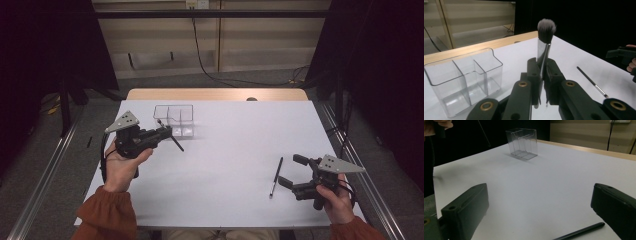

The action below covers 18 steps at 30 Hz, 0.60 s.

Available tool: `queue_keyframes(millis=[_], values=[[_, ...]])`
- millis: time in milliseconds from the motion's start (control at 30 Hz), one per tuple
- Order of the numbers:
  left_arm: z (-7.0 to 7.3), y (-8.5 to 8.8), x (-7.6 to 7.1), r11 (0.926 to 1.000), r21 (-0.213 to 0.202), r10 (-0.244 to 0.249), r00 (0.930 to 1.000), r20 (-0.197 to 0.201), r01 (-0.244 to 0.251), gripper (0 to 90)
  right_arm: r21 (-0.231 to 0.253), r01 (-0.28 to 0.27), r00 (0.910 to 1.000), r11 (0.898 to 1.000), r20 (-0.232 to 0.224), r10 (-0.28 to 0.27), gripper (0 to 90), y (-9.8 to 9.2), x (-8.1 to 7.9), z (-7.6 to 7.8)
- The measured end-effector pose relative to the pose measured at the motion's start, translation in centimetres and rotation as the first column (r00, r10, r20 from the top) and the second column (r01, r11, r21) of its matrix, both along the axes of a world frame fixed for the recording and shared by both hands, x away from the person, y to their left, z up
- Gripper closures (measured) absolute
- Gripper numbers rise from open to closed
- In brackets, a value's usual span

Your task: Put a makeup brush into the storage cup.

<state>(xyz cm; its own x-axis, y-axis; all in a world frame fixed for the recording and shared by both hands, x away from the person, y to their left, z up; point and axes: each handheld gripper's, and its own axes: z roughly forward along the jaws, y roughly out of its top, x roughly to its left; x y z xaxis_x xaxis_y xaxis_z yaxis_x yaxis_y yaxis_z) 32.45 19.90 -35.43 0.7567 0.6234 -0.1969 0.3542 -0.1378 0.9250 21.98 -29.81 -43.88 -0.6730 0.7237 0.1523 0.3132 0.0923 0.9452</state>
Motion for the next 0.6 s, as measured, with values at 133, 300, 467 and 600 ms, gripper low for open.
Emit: queue_keyframes(millis=[133, 300, 467, 600], values=[[0.2, 0.4, 0.2, 0.9999, 0.007, 0.01, 0.9999, 0.012, -0.01, 84.1, -0.001, 0.001, 1.0, 1.0, -0.003, -0.001, 0.3, -0.1, -0.2, -0.1], [0.9, 0.5, 0.3, 0.9997, 0.019, 0.015, 0.9993, 0.033, -0.016, 84.1, 0.001, 0.001, 1.0, 1.0, -0.003, -0.001, 0.0, -0.1, -0.2, -0.2], [1.3, 1.0, 1.4, 0.9987, 0.014, 0.048, 0.9983, 0.034, -0.048, 84.1, -0.002, 0.0, 1.0, 1.0, 0.003, 0.0, 0.0, 0.0, -0.2, -0.2], [1.2, 1.0, 2.5, 0.9972, 0.023, 0.07, 0.9973, 0.023, -0.071, 84.1, -0.003, 0.006, 1.0, 1.0, 0.008, -0.006, 0.0, 0.1, -0.3, -0.2]])
